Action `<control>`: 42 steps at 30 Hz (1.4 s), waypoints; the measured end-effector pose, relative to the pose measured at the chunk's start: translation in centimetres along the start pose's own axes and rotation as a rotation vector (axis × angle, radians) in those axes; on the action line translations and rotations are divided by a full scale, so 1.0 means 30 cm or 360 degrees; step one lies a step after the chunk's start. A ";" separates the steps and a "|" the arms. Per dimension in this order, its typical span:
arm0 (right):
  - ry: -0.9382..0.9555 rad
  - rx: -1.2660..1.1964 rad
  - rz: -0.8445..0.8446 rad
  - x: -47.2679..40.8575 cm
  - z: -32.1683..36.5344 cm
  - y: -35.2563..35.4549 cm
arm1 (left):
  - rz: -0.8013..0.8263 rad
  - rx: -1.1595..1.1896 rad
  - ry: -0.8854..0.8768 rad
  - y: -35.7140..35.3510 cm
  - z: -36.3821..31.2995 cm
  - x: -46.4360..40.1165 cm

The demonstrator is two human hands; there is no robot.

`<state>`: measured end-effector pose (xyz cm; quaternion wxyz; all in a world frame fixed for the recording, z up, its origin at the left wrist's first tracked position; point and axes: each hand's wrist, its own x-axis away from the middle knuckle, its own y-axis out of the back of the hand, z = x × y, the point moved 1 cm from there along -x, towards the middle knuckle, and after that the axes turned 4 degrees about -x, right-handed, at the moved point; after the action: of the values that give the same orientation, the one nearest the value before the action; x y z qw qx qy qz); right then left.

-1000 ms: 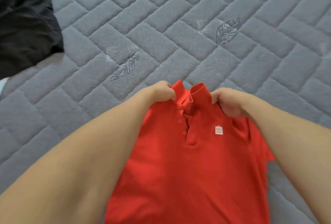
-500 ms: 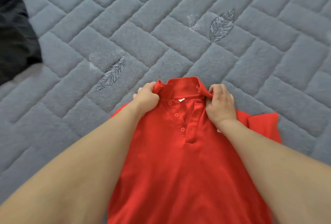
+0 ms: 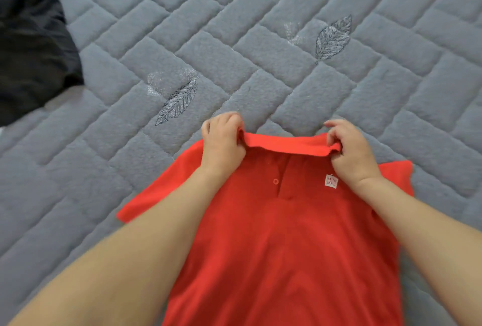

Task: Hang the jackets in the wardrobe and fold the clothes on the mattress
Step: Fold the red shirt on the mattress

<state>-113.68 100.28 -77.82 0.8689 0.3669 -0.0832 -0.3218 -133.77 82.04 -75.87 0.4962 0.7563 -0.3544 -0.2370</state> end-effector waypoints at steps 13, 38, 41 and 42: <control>0.0328 0.0329 0.0622 -0.031 0.336 -0.227 | 0.0224 -0.0085 0.0076 0.075 0.127 0.365; -0.0752 0.0687 0.0040 0.028 0.248 -0.015 | 0.0880 0.0077 0.0688 0.030 -0.092 0.413; -0.1148 0.0659 -0.0010 0.142 0.061 0.156 | 0.0523 -0.0287 0.0661 0.026 -0.184 0.388; -0.1287 0.0600 0.0049 0.168 0.004 0.197 | 0.0414 -0.0333 0.0559 0.019 -0.224 0.386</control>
<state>-106.85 100.17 -74.10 0.6890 0.3622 -0.4789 -0.4058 -121.80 76.89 -72.77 0.6522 0.6784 -0.3307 -0.0714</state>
